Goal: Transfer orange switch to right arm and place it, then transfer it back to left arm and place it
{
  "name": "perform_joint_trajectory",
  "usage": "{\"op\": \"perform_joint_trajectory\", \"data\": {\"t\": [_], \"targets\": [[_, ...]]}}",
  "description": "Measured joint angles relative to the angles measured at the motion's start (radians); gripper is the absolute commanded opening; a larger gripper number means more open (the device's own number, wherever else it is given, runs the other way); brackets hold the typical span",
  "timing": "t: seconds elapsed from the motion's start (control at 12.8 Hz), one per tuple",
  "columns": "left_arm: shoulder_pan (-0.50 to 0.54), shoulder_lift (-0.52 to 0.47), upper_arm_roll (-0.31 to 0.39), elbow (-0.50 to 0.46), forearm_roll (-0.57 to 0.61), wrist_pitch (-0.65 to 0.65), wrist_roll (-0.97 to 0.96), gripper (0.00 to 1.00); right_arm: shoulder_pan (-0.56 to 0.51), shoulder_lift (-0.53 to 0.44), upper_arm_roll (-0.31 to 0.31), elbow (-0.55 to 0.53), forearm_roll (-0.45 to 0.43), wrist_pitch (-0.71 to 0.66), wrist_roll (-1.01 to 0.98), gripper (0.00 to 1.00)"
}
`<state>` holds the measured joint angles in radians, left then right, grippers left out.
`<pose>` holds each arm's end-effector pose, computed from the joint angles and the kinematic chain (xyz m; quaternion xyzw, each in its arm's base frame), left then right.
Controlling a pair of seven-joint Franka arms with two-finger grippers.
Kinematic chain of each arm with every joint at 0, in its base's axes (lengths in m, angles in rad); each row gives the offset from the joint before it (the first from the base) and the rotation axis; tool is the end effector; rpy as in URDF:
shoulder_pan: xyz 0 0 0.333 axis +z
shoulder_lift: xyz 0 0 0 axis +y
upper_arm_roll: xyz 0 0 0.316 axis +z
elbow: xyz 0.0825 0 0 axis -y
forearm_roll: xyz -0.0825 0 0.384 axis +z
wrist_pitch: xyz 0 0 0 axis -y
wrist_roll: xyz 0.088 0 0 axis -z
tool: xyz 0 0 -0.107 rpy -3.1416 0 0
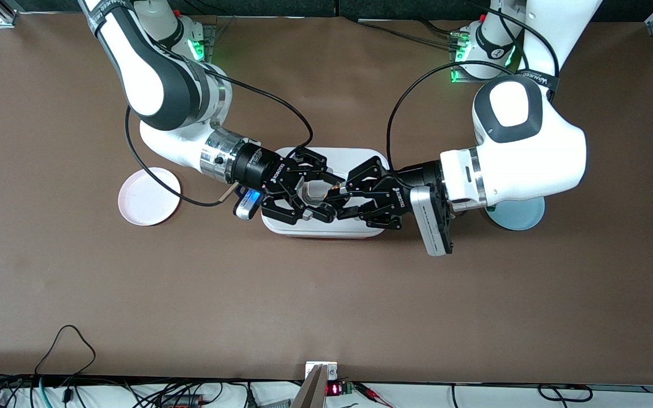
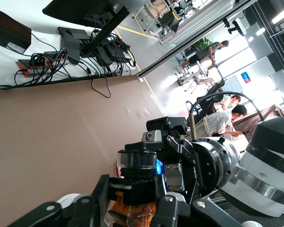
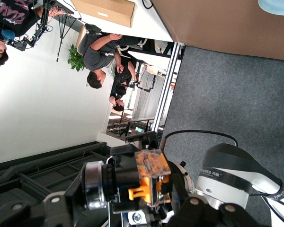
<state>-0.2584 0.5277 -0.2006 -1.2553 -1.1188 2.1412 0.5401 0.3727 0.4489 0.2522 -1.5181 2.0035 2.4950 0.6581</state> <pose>0.6699 -0.3298 0.5277 0.8111 -0.1937 0.1729 0.5241 0.6071 0.3927 0.4618 -0.4672 0.5331 0.3160 0.6306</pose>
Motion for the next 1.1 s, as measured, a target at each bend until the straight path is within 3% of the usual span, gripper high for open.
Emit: {"op": "perform_joint_trajectory", "data": {"t": [0.55, 0.7, 0.94, 1.02, 1.1], "targets": [[0.001, 0.000, 0.001, 0.001, 0.000, -0.006, -0.006, 0.12, 0.000, 0.000, 0.000, -0.001, 0.000, 0.000, 0.003, 0.32], [0.001, 0.000, 0.001, 0.001, 0.000, -0.006, -0.009, 0.12, 0.000, -0.001, 0.000, -0.001, 0.000, 0.000, 0.005, 0.48], [0.001, 0.000, 0.001, 0.001, 0.000, -0.007, -0.011, 0.12, 0.001, -0.001, 0.000, -0.001, 0.000, 0.000, 0.006, 0.91], [0.001, 0.000, 0.002, 0.001, 0.000, -0.009, -0.013, 0.12, 0.001, -0.002, 0.000, -0.001, -0.001, 0.000, 0.006, 0.99], [0.002, 0.000, 0.002, 0.001, 0.000, -0.011, -0.015, 0.12, 0.001, -0.004, 0.001, -0.001, -0.001, -0.001, 0.006, 0.99]]}}
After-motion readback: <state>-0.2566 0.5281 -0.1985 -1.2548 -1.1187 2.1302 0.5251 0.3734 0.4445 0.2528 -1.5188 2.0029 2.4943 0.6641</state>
